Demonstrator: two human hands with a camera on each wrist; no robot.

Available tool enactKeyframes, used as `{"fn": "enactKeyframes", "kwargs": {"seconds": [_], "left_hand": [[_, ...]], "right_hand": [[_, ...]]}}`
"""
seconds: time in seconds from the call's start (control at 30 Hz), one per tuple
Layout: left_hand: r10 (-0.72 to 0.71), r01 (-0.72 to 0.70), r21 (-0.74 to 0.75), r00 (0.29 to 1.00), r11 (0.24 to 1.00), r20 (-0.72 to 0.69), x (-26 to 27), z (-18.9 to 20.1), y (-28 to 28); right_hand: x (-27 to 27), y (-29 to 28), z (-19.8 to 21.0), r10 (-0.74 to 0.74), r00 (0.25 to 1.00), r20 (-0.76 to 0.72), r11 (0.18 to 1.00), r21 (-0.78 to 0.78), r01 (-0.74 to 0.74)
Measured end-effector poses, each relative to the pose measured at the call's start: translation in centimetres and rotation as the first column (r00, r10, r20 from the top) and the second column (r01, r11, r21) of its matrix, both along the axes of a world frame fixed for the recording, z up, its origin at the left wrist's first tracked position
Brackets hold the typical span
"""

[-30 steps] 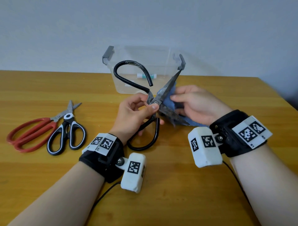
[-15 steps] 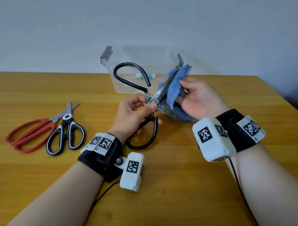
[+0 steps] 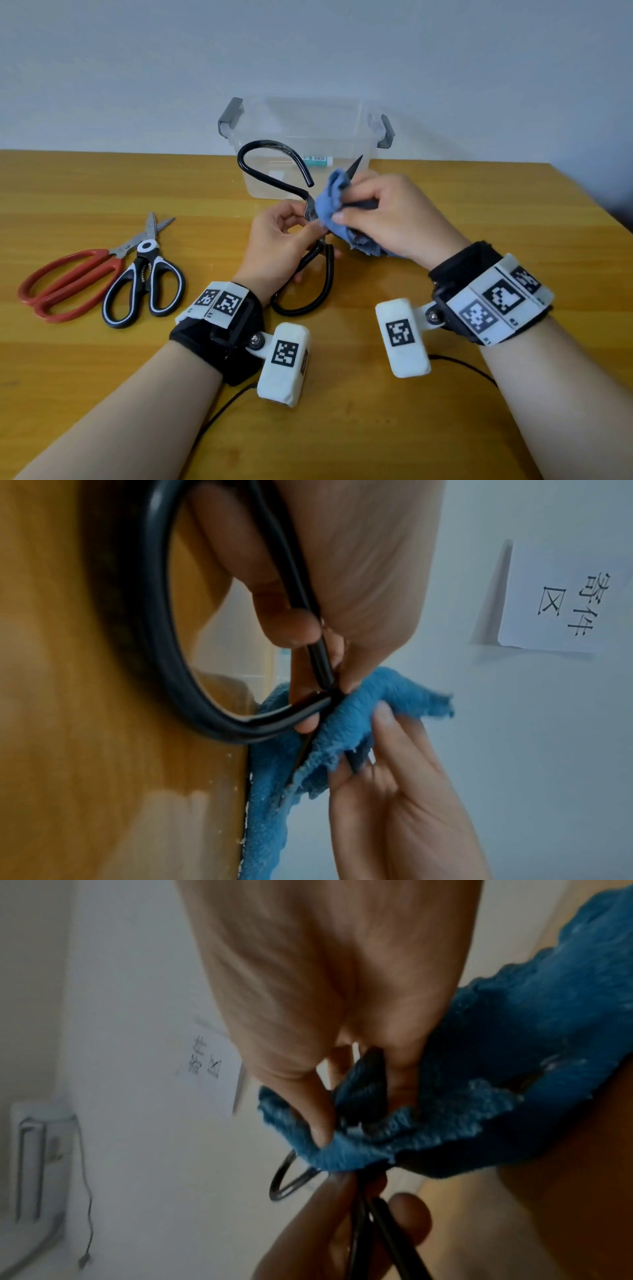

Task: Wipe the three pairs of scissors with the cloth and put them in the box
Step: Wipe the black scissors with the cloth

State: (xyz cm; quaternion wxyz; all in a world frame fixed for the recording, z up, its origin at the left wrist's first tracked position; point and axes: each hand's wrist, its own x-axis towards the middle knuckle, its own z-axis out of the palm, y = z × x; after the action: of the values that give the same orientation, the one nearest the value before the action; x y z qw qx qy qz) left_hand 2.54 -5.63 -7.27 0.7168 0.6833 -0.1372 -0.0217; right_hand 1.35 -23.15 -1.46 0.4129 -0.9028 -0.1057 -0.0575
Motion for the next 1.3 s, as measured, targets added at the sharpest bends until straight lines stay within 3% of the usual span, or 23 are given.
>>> {"fn": "enactKeyframes", "kwargs": {"seconds": [0.07, 0.2, 0.33, 0.4, 0.5, 0.6, 0.7, 0.8, 0.93, 1.07, 1.3], "left_hand": [[-0.015, 0.015, 0.023, 1.000, 1.000, 0.004, -0.1, 0.1, 0.0], [-0.066, 0.066, 0.004, 0.998, 0.998, -0.020, -0.4, 0.2, 0.1], [-0.107, 0.107, 0.010, 0.994, 0.994, -0.005, -0.5, 0.2, 0.1], [-0.081, 0.082, 0.016, 0.997, 0.997, -0.011, -0.5, 0.2, 0.0], [0.020, -0.020, -0.001, 0.999, 1.000, -0.043, -0.4, 0.4, -0.1], [0.072, -0.074, -0.021, 0.995, 0.997, -0.074, -0.3, 0.4, -0.1], [0.055, -0.056, -0.003, 0.996, 0.998, -0.073, -0.3, 0.4, -0.2], [0.035, -0.034, 0.010, 0.998, 0.999, -0.053, -0.4, 0.4, -0.1], [0.019, -0.019, -0.003, 0.999, 1.000, -0.036, -0.4, 0.4, 0.0], [-0.005, 0.005, -0.023, 1.000, 1.000, -0.011, -0.5, 0.4, 0.1], [0.019, -0.021, 0.039, 0.998, 0.999, 0.058, -0.1, -0.1, 0.2]], "right_hand": [[-0.1, 0.5, -0.1, 0.014, 1.000, 0.011, 0.997, -0.075, -0.013], [0.4, -0.7, -0.5, -0.150, 0.980, 0.128, 0.989, 0.031, 0.148], [1.4, -3.1, -0.4, -0.371, 0.894, 0.252, 0.929, 0.109, 0.355], [1.6, -3.5, -0.4, -0.409, 0.876, 0.256, 0.912, 0.120, 0.391], [1.1, -3.3, 0.0, -0.383, 0.898, 0.215, 0.924, 0.106, 0.368], [0.0, -2.2, 1.0, -0.235, 0.957, 0.170, 0.971, 0.089, 0.222], [-0.5, -0.5, 0.8, -0.101, 0.989, 0.111, 0.992, -0.066, 0.109], [-0.2, 0.3, -0.1, -0.123, 0.989, 0.078, 0.979, -0.156, 0.134], [0.0, 0.2, -0.4, -0.143, 0.989, 0.036, 0.980, -0.134, 0.147], [0.1, 0.0, -0.8, -0.061, 0.996, -0.064, 0.995, -0.079, 0.056], [0.0, -0.5, -0.6, 0.024, 0.979, -0.201, 0.991, -0.122, -0.049]]}}
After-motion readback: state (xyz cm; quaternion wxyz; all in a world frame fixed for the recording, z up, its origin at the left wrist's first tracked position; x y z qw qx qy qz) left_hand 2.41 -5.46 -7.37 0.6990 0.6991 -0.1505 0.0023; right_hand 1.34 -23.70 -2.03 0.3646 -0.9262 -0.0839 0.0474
